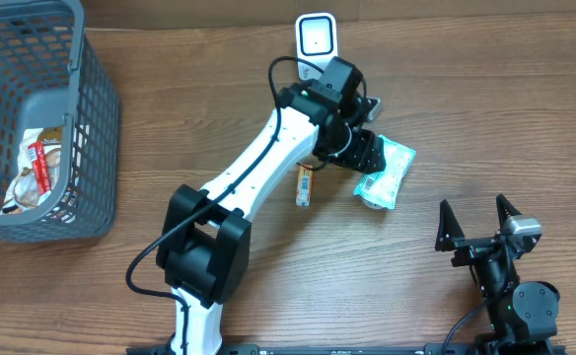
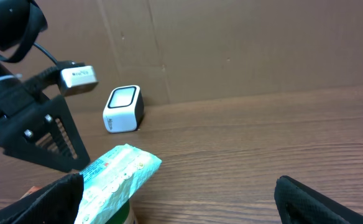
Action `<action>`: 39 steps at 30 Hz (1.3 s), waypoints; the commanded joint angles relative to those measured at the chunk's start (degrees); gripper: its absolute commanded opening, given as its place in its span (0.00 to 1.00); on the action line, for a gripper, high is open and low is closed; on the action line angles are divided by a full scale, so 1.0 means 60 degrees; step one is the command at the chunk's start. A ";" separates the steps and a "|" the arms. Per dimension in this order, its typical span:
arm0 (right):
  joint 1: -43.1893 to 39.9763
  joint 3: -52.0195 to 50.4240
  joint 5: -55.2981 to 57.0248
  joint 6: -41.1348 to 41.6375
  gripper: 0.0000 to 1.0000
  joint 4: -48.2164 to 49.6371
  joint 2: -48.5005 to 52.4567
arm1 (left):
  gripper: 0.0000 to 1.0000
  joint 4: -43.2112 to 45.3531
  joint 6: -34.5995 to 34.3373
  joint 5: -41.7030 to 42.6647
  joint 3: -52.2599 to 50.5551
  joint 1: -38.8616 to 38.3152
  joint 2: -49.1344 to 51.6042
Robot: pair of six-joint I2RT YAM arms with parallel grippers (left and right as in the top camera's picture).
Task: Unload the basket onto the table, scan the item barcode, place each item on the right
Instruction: 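Grasp the teal wipes pack with the left gripper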
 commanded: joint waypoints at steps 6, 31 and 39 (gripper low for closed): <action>-0.0033 -0.0098 0.0058 -0.0040 1.00 0.0055 -0.0025 | 0.61 0.0860 -0.0437 0.0182 -0.0987 -0.0106 -0.0040; -0.0036 -0.0098 0.0058 -0.0040 1.00 0.0055 -0.0025 | 0.04 0.1162 -0.0499 0.1169 -0.0925 0.0095 -0.0229; -0.0036 -0.0098 0.0058 -0.0040 1.00 0.0055 -0.0025 | 0.04 0.1133 -0.0503 0.1209 -0.0790 0.0375 -0.0849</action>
